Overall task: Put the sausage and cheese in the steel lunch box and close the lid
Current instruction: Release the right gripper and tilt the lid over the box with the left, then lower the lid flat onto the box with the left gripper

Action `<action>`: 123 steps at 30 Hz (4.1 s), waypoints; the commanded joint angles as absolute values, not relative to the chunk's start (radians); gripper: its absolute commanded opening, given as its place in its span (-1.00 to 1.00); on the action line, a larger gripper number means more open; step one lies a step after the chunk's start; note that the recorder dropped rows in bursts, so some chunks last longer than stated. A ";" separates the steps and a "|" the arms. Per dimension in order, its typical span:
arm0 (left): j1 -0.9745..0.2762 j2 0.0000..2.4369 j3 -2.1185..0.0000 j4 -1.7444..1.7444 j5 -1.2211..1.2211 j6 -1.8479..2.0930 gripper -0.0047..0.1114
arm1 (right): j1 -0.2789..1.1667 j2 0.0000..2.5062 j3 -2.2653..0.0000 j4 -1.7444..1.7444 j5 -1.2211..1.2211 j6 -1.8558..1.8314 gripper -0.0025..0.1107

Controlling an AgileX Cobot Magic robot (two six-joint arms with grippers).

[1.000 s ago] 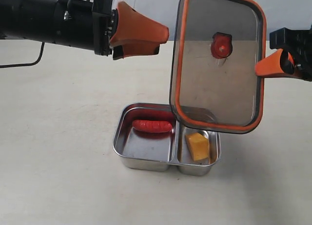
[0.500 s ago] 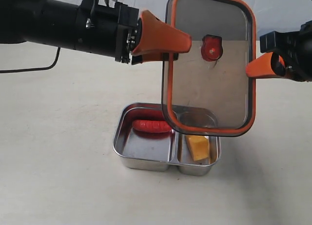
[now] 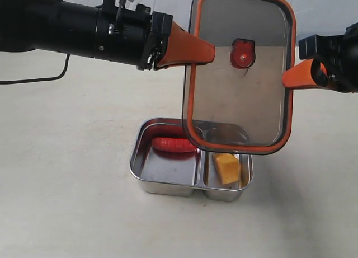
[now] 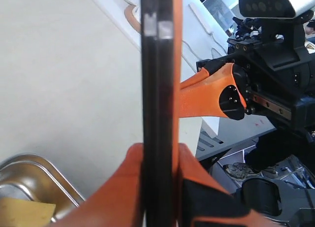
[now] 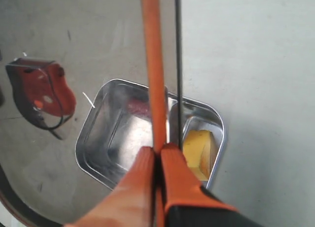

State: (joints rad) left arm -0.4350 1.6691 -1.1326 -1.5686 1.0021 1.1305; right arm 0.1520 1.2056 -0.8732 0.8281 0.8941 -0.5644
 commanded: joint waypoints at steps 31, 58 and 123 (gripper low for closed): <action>-0.381 1.650 -1.132 -1.455 0.894 1.163 -0.92 | 0.152 1.078 -0.874 0.416 0.763 -0.251 -0.22; -0.853 1.375 -1.051 0.358 0.347 0.433 -0.92 | 0.152 1.076 -0.874 0.393 0.797 -0.251 -0.22; -1.300 1.758 -0.830 1.456 0.739 -0.696 -0.46 | 0.152 1.076 -0.874 0.388 0.807 -0.251 -0.22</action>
